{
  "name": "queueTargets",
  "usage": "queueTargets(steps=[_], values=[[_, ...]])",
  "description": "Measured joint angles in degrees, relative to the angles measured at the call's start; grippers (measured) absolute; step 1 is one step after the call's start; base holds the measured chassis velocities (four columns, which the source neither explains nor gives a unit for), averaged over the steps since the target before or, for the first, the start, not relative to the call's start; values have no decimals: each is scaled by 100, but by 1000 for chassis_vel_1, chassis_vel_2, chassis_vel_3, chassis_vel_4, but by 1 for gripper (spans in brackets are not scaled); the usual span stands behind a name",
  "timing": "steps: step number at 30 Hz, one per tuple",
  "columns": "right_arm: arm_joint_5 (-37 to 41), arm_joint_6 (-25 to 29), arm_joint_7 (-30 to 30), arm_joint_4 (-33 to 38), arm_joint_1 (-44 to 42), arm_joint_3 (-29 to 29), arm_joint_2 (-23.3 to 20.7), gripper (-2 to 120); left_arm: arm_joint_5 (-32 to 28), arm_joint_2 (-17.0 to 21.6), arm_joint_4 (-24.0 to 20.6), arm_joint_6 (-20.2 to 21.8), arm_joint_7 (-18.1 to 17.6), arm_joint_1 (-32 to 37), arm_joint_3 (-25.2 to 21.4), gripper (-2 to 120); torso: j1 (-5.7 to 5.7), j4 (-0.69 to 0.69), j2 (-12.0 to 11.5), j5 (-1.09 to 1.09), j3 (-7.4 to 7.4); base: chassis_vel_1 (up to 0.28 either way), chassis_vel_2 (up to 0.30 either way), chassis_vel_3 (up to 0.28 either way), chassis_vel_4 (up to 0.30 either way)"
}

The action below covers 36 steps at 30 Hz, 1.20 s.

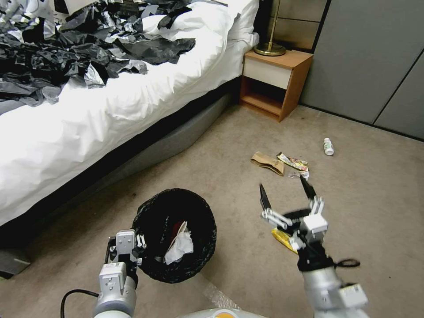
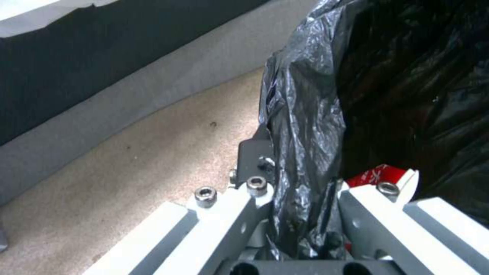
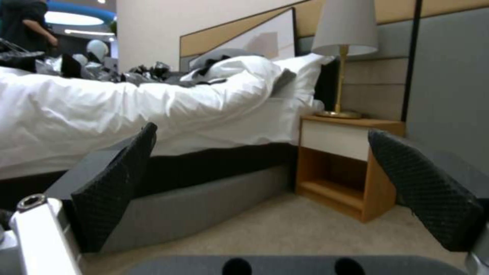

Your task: Pick up the trash bin, then pick up the garbage from the floor and place it into the trash bin.

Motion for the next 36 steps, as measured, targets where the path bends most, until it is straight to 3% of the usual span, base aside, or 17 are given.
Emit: queueTargets(steps=[9, 17, 24, 27, 29, 33, 36], values=[[68, 15, 24, -176, 34, 100, 107, 100, 4, -16, -1, -4, -3, 30, 2, 0, 0, 0, 0, 0, 1, 0, 0, 0, 0], [370, -839, -261, -710, 891, 809, -254, 100, 35, -17, -56, -16, -8, 73, -4, 0, 0, 0, 0, 1, 1, 0, 0, 0, 0], [475, -1119, -536, -2128, 1715, 779, -1079, 100, 106, -51, -106, -36, -9, 121, 28, 0, 0, 1, 0, 1, 1, 0, 0, 0, 0], [350, -1055, -582, -2642, 1888, 649, -1219, 100, 119, -65, -126, -43, -9, 126, 38, 0, 0, 1, 0, 2, 1, 0, 0, 0, 0], [146, -911, -758, -3516, 2159, 460, -1334, 100, 161, -76, -158, -52, -11, 152, 45, 0, 0, 1, 0, 1, 1, 0, 0, 0, 0], [17, -782, -1043, -4166, 2333, 364, -1381, 100, 187, -87, -167, -62, -13, 177, 44, 0, 0, -1, 0, 3, 1, 0, 0, 0, 0], [-247, -208, -1614, -5149, 2704, 343, -1264, 100, 240, -110, -175, -100, -13, 228, 66, 0, 0, 0, 0, -2, 1, 0, 0, 0, 0]])
